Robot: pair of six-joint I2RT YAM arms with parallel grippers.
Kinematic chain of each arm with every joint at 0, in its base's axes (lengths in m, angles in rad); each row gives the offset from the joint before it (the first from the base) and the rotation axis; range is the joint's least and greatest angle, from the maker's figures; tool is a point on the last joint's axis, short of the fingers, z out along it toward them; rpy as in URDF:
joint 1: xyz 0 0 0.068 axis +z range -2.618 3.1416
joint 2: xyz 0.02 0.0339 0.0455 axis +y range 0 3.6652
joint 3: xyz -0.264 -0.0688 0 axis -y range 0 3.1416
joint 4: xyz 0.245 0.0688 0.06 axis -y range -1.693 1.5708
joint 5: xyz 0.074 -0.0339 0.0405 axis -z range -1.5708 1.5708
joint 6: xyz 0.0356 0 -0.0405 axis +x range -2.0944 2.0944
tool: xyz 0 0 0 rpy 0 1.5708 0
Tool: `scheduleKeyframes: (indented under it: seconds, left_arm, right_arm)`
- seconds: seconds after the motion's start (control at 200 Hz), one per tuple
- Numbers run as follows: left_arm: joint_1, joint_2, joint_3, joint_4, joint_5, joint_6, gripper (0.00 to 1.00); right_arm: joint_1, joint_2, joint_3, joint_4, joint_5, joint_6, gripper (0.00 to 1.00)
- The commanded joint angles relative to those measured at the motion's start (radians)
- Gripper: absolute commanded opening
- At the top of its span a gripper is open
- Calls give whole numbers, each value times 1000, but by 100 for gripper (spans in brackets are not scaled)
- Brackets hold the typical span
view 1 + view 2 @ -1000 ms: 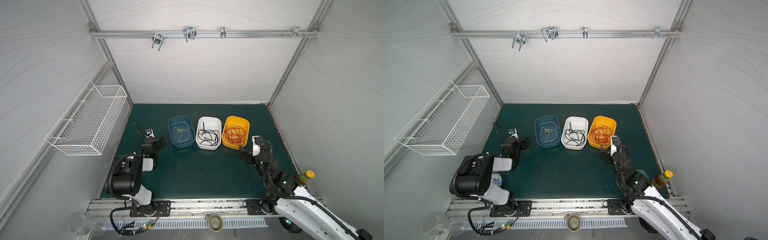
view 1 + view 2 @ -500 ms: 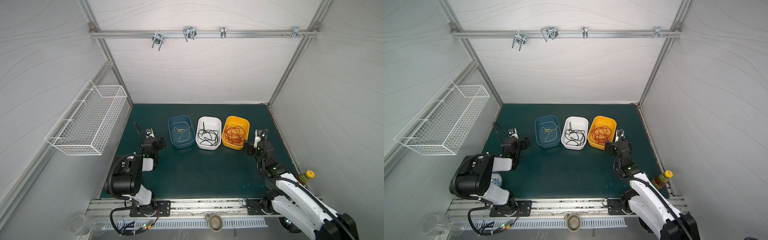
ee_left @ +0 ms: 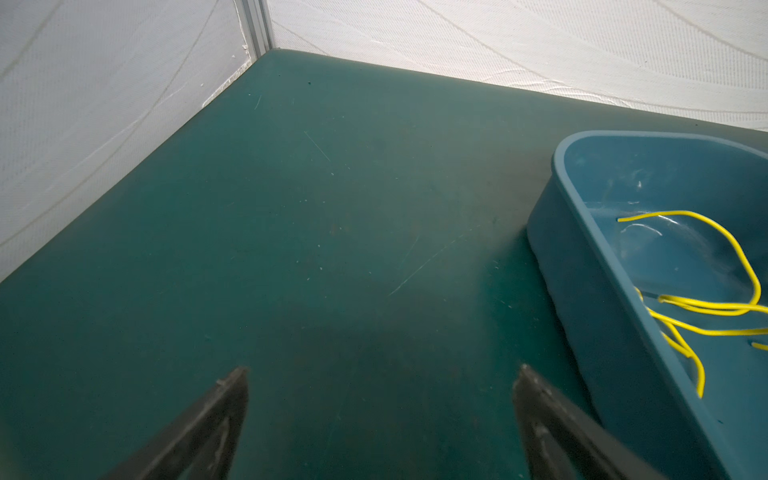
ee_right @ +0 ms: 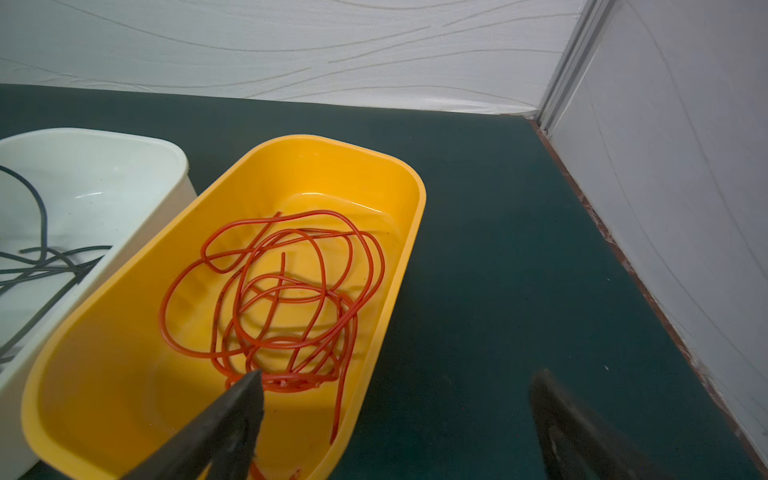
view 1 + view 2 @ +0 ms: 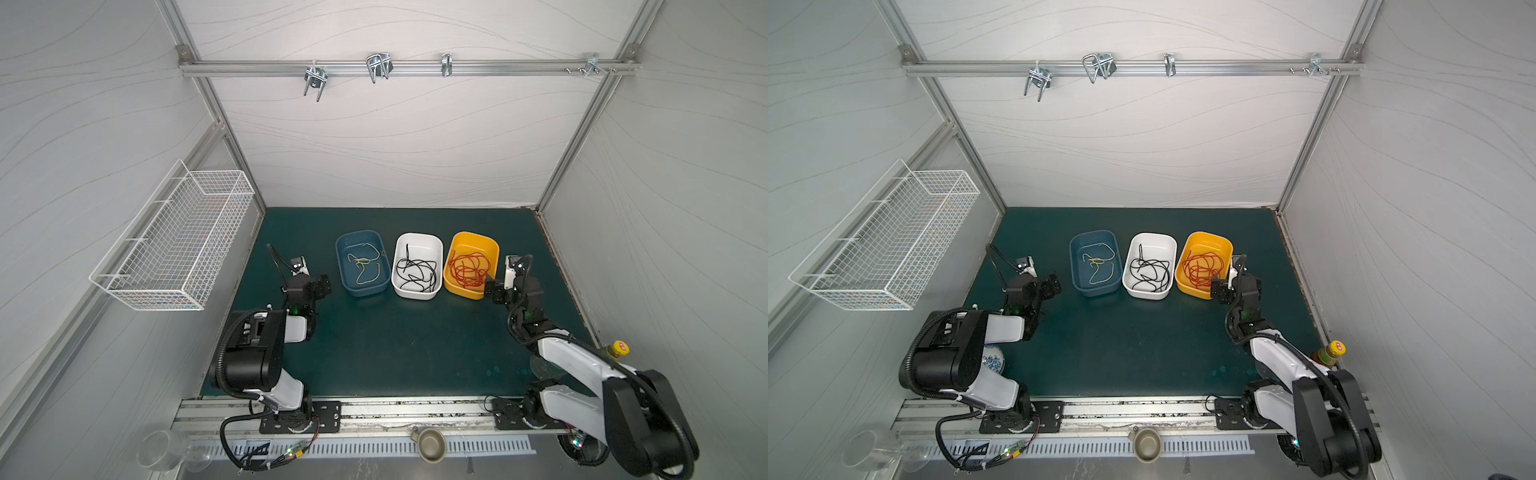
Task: Untangle the cables
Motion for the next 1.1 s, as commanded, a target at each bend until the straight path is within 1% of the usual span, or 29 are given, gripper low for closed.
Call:
scheduleKeyframes:
  seconds: [0.0, 0.075, 0.115, 0.15, 0.195, 0.25, 0.33, 0.36, 0.38, 0.435, 0.48, 0.525, 0.565, 0.735, 0.84, 1.09]
  left_arm:
    - [-1, -1, 23, 56, 1, 4, 100]
    - [0, -1, 23, 56, 1, 4, 100]
    - [0, -1, 23, 57, 1, 4, 100]
    - [0, -1, 23, 56, 1, 4, 100]
    - [-1, -1, 23, 56, 1, 4, 100]
    - [0, -1, 23, 56, 0, 4, 100]
    - [0, -1, 22, 56, 1, 4, 100]
    - [0, -1, 23, 57, 1, 4, 100]
    - [0, -1, 23, 55, 1, 4, 100]
    - [-1, -1, 23, 56, 1, 4, 100]
    - [0, -1, 23, 56, 0, 4, 100]
    - [0, -1, 23, 56, 1, 4, 100]
    - [-1, -2, 23, 54, 0, 4, 100]
    - [0, -2, 23, 55, 0, 5, 100]
    - [-1, -1, 22, 56, 0, 4, 100]
    - [-1, -1, 23, 55, 0, 4, 100]
  right_arm:
    - [-20, 81, 6, 195, -61, -40, 99]
    - [-23, 137, 3, 268, -86, -92, 99]
    - [-38, 170, 4, 296, -99, -81, 99]
    - [-59, 205, 1, 301, -149, -71, 99]
    - [-67, 248, -19, 379, -185, -76, 99]
    - [-68, 298, -28, 429, -222, -91, 99]
    - [-75, 386, -30, 500, -248, -96, 99]
    - [-84, 428, -28, 559, -265, -97, 99]
    - [-89, 430, -16, 536, -264, -91, 99]
    - [-113, 398, 53, 338, -251, -42, 99]
    - [-148, 425, 100, 300, -282, -11, 99]
    - [-175, 419, 94, 300, -333, 3, 99]
    - [-182, 414, 94, 294, -342, 14, 99]
    - [-180, 415, 91, 304, -344, 7, 99]
    - [-162, 415, 101, 284, -339, -16, 99]
    - [-164, 414, 102, 283, -345, -16, 99]
